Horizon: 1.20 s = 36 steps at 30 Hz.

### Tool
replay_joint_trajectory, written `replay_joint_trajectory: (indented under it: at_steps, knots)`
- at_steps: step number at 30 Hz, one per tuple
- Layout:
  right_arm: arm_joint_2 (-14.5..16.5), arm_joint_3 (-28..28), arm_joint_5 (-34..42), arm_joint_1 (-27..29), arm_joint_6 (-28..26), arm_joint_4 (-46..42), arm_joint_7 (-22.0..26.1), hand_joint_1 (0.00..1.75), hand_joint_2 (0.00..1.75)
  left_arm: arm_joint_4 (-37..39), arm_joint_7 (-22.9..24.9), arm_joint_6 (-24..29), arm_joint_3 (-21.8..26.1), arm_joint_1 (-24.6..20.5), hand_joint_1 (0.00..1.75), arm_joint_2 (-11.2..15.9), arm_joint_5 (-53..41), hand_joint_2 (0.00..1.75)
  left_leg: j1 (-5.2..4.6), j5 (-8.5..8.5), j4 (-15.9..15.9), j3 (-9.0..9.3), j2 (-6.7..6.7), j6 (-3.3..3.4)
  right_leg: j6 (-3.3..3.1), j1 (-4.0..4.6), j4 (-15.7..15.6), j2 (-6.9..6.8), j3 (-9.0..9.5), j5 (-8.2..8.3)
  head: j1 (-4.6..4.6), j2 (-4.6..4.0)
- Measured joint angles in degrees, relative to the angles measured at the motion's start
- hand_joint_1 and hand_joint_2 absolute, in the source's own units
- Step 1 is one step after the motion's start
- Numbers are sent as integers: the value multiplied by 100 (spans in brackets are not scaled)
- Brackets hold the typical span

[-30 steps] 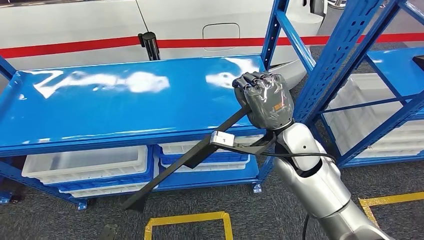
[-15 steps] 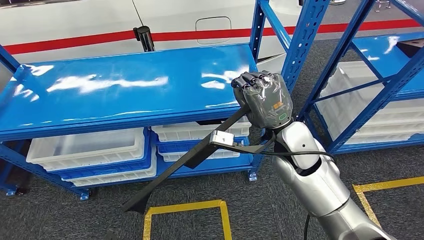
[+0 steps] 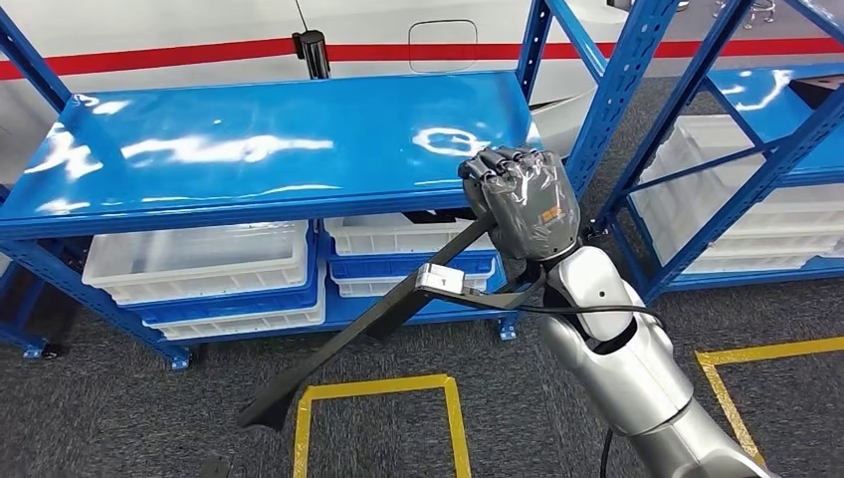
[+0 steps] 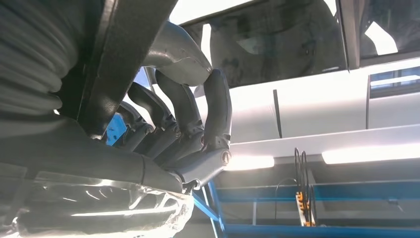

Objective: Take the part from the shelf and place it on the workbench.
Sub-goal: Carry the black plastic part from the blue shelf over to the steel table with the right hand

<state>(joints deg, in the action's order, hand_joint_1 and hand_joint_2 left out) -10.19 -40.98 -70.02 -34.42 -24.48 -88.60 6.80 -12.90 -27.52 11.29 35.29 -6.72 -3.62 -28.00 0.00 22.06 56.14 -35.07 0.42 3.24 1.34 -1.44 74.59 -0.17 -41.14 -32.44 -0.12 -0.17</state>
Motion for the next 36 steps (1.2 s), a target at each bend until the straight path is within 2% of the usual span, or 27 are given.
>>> replay_joint_trajectory:
  at_steps: [1,3,5,6,7,8,9,11,13,14,15,16,18,20,22,24,25,26,28,29,30,31,32,33,34,35,36]
  knots:
    - [-2,0,-8,1,4,0,1,175,175,0,0,-7,1,-2,0,-1,0,175,-5,-68,1,-85,0,-11,56,4,-55,0,127,103,-1,0]
    - [1,1,-20,-5,22,-2,2,175,175,0,-1,-26,1,-6,0,-3,-2,175,-13,-199,11,-236,-3,-53,106,17,-706,-3,676,307,1,0]
    - [10,6,-27,-17,45,-10,2,175,175,0,-3,-44,1,-12,0,-3,-8,175,-32,-329,25,-345,-6,-110,61,62,-1581,-2,1276,282,-7,0]
    - [13,9,-30,-19,55,-14,1,175,175,1,-4,-51,1,-12,0,-6,-13,175,-27,-405,16,-383,-6,-149,29,105,-1824,3,1417,239,-12,0]
    - [14,11,-34,-12,62,-16,-1,175,175,1,-3,-55,1,-12,0,-7,-16,175,-16,-489,-3,-413,-6,-195,-4,141,-1947,9,1443,236,-17,0]
    - [11,14,-40,0,67,-15,-2,175,175,2,0,-58,1,-10,0,-2,-18,175,7,-558,-31,-444,-9,-239,-57,108,-1948,7,1380,290,-14,0]
    - [10,13,-49,11,74,-13,-3,175,175,2,4,-59,2,-8,0,4,-20,175,28,-536,-26,-477,-17,-283,-113,85,-1958,0,1330,356,-10,0]
    - [23,11,-68,24,88,-7,-4,175,175,2,10,-58,3,-8,0,17,-23,175,70,-175,226,-579,-33,-352,-246,7,-1992,-24,1212,523,-25,0]
    - [48,2,-95,36,103,-2,-7,175,175,2,13,-58,3,-9,0,16,-26,175,114,384,889,-716,-38,-434,-303,43,-1979,-32,1042,680,-49,0]
    - [56,-4,-114,51,112,1,-12,175,175,2,13,-58,3,-10,0,16,-26,175,129,540,1223,-759,-39,-470,-300,56,-1974,-31,945,757,-49,0]
    - [63,-9,-139,71,124,3,-17,175,175,2,13,-58,3,-10,0,17,-26,175,142,575,1455,-743,-39,-499,-291,65,-1969,-29,838,838,-50,0]
    - [72,-11,-163,92,142,5,-25,175,175,2,13,-58,3,-10,0,17,-24,175,154,483,1487,-631,-38,-516,-276,67,-1962,-25,735,913,-50,0]
    - [100,-13,-205,121,173,5,-39,175,175,0,11,-58,4,-19,0,21,-21,175,172,279,977,-140,-47,-521,-226,58,-1939,-11,556,1045,-54,0]
    - [136,-10,-239,126,186,3,-52,175,175,-3,2,-58,5,-32,0,27,-20,175,140,380,288,327,-86,-454,-152,46,-1936,-11,461,1146,-52,0]
    - [177,-9,-257,125,193,0,-61,175,175,-5,-10,-58,12,-30,0,38,-20,175,79,472,36,451,-112,-336,-62,30,-1971,-20,449,1237,-71,0]
    - [194,-7,-269,135,201,-3,-66,175,175,-6,-15,-61,23,-32,0,50,-22,175,59,341,-28,427,-83,-218,12,41,-2001,-11,436,1290,-90,0]
    - [191,-3,-274,140,204,-4,-69,175,175,-6,-14,-65,26,-39,0,49,-24,175,61,261,-78,400,-61,-161,5,56,-1923,-4,376,1206,-80,0]
    - [186,0,-279,149,208,-5,-70,175,175,-6,-11,-69,30,-47,0,45,-26,175,65,174,-127,360,-42,-106,-27,67,-1731,1,283,1028,-67,0]
    - [181,1,-280,178,213,-6,-73,175,175,-7,-2,-73,38,-55,0,38,-27,175,55,29,-155,222,-17,-37,-112,57,-955,4,10,493,-45,0]
    - [179,1,-281,203,214,-6,-73,175,175,-7,4,-72,44,-55,0,40,-26,175,49,-37,-152,140,-10,-26,-111,44,-539,5,-95,293,-38,0]
    - [178,0,-284,232,214,-6,-73,175,175,-7,8,-70,49,-54,0,40,-24,175,45,-103,-150,54,-3,-30,-74,34,-241,6,-133,192,-34,0]
    - [176,0,-287,254,214,-5,-73,175,175,-7,11,-69,52,-53,0,39,-22,175,45,-168,-145,-33,0,-44,-13,26,-158,6,-60,205,-30,0]
    - [177,-1,-291,269,214,-5,-72,175,175,-7,14,-68,55,-53,0,37,-20,175,46,-230,-140,-114,1,-63,55,18,-297,5,128,294,-25,0]
    - [180,-1,-295,277,214,-5,-72,175,175,-7,14,-67,57,-53,0,33,-17,175,48,-289,-130,-190,1,-86,107,6,-623,2,411,403,-26,0]
    - [187,-1,-301,277,214,-6,-71,175,175,-7,14,-63,63,-52,0,31,-14,175,44,-340,-112,-262,1,-116,129,-2,-1064,1,758,451,-23,0]
    - [202,0,-309,283,216,-7,-69,175,175,-7,14,-59,71,-52,0,29,-11,175,41,-394,-96,-322,3,-150,114,13,-1474,9,1047,449,-34,0]
    - [216,1,-317,288,221,-8,-68,175,175,-7,12,-55,80,-50,0,29,-8,175,36,-446,-88,-365,4,-185,86,32,-1767,17,1232,424,-40,0]
